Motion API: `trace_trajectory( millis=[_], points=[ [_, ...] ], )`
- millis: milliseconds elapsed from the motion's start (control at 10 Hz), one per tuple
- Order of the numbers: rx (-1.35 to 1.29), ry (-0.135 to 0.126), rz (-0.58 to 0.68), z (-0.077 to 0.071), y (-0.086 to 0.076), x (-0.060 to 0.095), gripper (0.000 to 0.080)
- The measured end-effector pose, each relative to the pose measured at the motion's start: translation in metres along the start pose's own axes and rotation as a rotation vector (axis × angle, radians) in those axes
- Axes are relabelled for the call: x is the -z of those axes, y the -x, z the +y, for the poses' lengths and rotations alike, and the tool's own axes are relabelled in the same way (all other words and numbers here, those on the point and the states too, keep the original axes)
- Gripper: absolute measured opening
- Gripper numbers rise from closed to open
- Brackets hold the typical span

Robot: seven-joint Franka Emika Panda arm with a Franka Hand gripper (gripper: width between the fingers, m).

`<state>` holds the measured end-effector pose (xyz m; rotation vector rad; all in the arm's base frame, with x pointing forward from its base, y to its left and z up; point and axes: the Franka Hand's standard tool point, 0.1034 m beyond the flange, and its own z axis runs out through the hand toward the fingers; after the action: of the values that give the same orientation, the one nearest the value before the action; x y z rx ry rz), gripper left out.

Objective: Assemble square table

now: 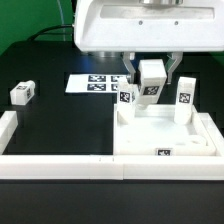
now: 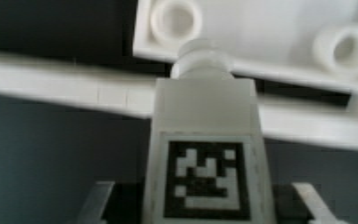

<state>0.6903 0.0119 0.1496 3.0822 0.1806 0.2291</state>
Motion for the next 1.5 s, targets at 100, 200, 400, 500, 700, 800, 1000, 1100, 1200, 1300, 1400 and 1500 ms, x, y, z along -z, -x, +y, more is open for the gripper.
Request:
trace_trajectory(
  millis=[100,200,400,500,700,800,1000,1100,1200,1300,1400,1500],
  points=[
    [0.002,0.002,0.076,-0.005,0.006,0.003,0.0287],
    [0.002,0.008,0.151,-0.007,0.010,0.005,0.0287],
    [0.002,0.009,0.166,-0.008,0.017,0.001,0.0287],
    [0.002,0.010,0.167,-0.008,0.017,0.001,0.0287],
    [0.003,0.010,0.166,-0.008,0.017,0.000,0.0287],
    [0.003,0.010,0.165,-0.008,0.017,0.000,0.0287],
    [-0.064,-0.002,0.177,-0.021,0.020,0.000,0.0287],
    [-0.076,-0.008,0.173,-0.032,0.023,-0.001,0.0287],
    [-0.092,-0.014,0.173,-0.040,0.023,-0.001,0.0287],
    [-0.100,-0.017,0.174,-0.046,0.022,-0.001,0.0287],
    [-0.093,-0.015,0.173,-0.045,0.023,-0.002,0.0287],
    [-0.093,-0.015,0.182,-0.045,0.022,-0.002,0.0287]
  ],
)
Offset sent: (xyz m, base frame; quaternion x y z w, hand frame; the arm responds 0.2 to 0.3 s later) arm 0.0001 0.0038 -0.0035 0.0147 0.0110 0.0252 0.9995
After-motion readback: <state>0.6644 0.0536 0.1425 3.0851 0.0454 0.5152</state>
